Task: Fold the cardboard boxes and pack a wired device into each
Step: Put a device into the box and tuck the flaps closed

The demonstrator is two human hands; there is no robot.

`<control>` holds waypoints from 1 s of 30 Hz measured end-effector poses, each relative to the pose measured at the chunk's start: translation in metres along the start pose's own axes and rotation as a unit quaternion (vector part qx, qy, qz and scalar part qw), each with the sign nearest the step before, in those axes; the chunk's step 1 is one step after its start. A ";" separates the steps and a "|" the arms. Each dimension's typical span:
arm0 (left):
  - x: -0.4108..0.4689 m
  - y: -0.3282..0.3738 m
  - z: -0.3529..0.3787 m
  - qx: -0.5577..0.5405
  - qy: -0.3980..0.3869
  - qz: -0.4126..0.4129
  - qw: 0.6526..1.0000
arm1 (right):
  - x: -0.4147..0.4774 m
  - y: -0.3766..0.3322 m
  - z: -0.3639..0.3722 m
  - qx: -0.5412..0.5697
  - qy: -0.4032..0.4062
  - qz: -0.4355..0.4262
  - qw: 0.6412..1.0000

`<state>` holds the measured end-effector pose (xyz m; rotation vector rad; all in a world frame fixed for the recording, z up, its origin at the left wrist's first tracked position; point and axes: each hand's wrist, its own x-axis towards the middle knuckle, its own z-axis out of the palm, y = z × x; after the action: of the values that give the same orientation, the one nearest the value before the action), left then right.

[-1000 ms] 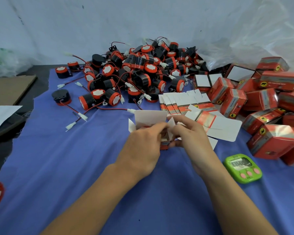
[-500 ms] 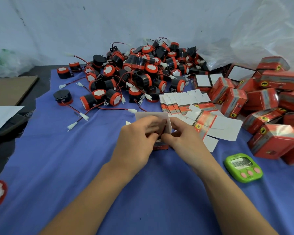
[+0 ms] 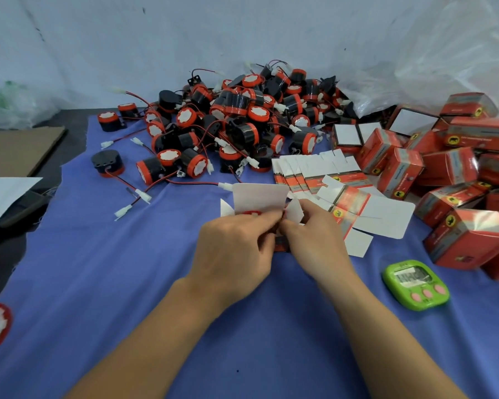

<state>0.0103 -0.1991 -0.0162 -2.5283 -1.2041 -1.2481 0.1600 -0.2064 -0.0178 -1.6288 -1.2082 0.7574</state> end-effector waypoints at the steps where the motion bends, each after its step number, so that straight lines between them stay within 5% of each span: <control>1: 0.001 0.001 0.000 -0.006 0.000 -0.018 1.000 | 0.000 0.000 0.001 -0.024 0.003 -0.003 1.000; 8: 0.011 0.000 -0.004 -0.111 -0.034 -0.189 0.975 | 0.003 0.001 -0.002 -0.045 -0.004 -0.008 0.999; 10: 0.013 -0.005 -0.005 -0.144 -0.061 -0.222 0.962 | 0.004 0.001 -0.005 0.030 -0.038 0.011 0.999; 14: 0.011 0.000 -0.008 -0.128 -0.070 -0.193 0.970 | 0.003 -0.005 -0.009 0.187 -0.061 0.012 0.980; 22: 0.004 0.012 -0.010 0.039 -0.062 0.002 0.997 | 0.004 0.004 -0.001 0.000 0.013 -0.076 0.997; 30: 0.002 0.015 -0.009 0.058 -0.053 0.025 0.997 | -0.001 0.000 0.000 0.095 -0.043 -0.049 0.993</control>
<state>0.0158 -0.2117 -0.0050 -2.5513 -1.1868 -1.0152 0.1599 -0.2073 -0.0175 -1.3844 -1.2289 0.8610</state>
